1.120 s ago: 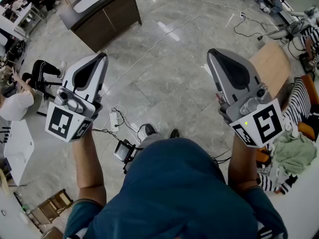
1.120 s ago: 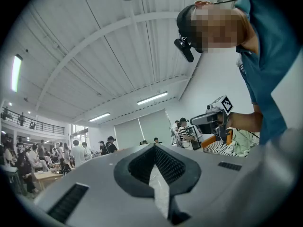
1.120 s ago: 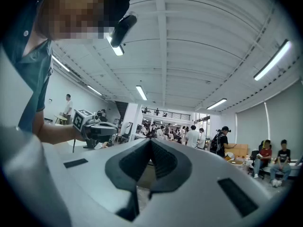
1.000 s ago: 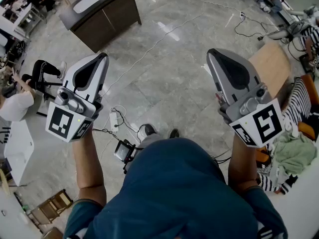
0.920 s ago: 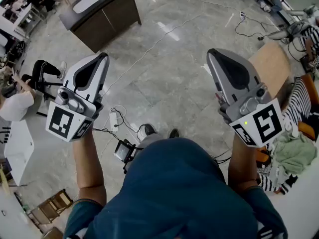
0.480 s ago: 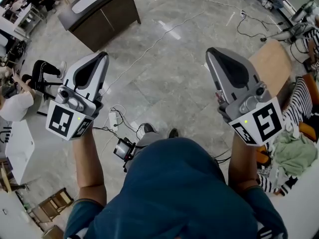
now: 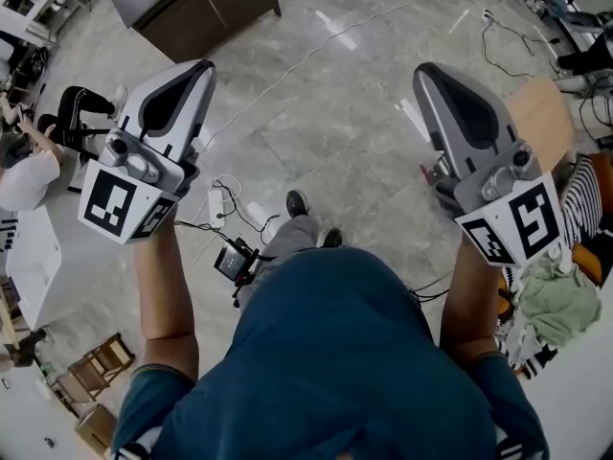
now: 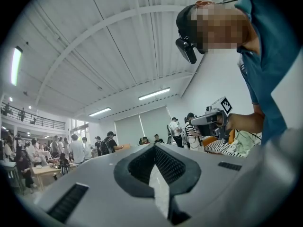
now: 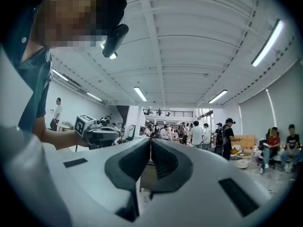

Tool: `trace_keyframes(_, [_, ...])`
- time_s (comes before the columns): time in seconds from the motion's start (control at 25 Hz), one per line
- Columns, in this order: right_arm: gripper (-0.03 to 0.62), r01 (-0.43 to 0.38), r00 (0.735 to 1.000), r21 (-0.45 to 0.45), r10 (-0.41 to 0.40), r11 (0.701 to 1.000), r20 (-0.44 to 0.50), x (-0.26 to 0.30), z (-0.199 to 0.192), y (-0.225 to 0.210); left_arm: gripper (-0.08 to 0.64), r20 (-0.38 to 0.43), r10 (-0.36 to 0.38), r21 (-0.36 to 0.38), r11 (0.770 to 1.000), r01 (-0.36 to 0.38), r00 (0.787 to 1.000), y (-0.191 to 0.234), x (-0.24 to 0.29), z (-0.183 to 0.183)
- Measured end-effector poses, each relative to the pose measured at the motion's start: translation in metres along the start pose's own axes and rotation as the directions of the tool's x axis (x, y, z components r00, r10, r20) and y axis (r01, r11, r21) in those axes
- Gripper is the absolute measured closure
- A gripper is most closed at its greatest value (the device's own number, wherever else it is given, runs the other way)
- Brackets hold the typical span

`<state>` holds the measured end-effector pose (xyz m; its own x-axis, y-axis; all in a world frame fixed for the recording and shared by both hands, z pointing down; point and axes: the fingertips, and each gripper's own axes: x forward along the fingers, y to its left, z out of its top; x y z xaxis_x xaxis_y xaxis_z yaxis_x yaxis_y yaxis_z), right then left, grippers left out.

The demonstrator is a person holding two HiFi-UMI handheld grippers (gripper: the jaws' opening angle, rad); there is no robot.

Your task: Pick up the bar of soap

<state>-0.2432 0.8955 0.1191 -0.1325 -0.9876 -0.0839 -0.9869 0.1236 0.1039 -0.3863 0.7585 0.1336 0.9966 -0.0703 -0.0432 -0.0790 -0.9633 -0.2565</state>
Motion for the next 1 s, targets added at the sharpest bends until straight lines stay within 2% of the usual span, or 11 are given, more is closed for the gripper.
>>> trace_keyframes(0.64, [0.577, 0.081, 0.995, -0.012, -0.082, 0.997, -0.061, 0.142, -0.033, -0.064, 0.557, 0.036, -0.070, -0.043, 0.996, 0.072, 0.997, 0.139, 0.071, -0.073])
trace_keyframes(0.84, [0.577, 0.079, 0.994, -0.011, -0.079, 0.997, -0.082, 0.178, -0.042, -0.086, 0.557, 0.035, -0.052, -0.061, 0.997, 0.054, 0.998, 0.179, 0.091, -0.093])
trace_keyframes(1.0, [0.577, 0.061, 0.995, 0.001, -0.061, 0.998, -0.082, 0.198, -0.052, -0.120, 0.557, 0.018, -0.031, -0.069, 0.997, 0.032, 0.999, 0.200, 0.119, -0.108])
